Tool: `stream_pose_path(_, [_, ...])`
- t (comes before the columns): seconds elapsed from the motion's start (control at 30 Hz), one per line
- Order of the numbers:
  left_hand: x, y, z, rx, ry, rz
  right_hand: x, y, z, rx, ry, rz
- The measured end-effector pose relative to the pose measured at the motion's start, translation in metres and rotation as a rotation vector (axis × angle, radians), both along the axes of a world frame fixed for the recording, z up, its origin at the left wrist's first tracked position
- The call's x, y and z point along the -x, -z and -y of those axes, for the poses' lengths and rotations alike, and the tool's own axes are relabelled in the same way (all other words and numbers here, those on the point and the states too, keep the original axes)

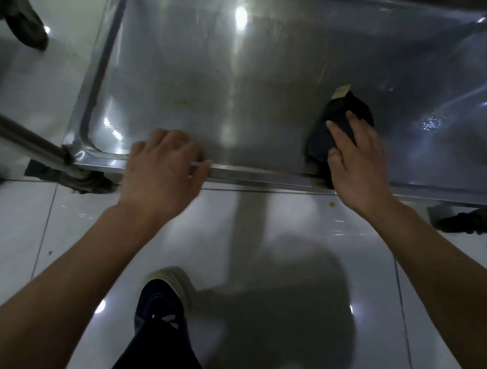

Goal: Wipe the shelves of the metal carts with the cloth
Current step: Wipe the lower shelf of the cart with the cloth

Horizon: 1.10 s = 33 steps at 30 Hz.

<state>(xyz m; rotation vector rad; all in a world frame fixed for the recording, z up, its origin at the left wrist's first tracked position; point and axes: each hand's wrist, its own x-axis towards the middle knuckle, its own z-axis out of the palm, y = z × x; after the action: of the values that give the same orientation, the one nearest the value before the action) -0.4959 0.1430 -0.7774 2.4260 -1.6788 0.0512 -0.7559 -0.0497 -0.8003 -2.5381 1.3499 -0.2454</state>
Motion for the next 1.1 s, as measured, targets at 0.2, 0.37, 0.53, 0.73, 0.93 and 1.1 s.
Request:
stream_pose_path(0.2, [-0.049, -0.002, -0.029, -0.145, -0.19, -0.039, -0.077, -0.001, -0.016, 0.0, -0.142, -0.045])
stream_pose_path(0.37, [-0.063, -0.001, -0.04, -0.217, -0.177, -0.111, -0.154, -0.001, -0.035, -0.025, -0.267, -0.07])
stream_pose_path(0.53, [-0.077, -0.002, -0.047, -0.225, -0.151, -0.126, -0.23, 0.006, -0.051, -0.062, -0.4, -0.05])
stream_pose_path(0.73, [-0.076, 0.0, -0.051, -0.232, -0.139, -0.117, -0.314, 0.006, -0.068, -0.121, -0.568, -0.069])
stream_pose_path(0.93, [-0.075, 0.006, -0.057, -0.189, -0.129, -0.092, -0.364, -0.004, -0.09, -0.2, -0.7, -0.049])
stream_pose_path(1.1, [-0.074, 0.008, -0.059, -0.206, -0.129, -0.04, -0.338, -0.003, -0.077, -0.245, -0.661, 0.048])
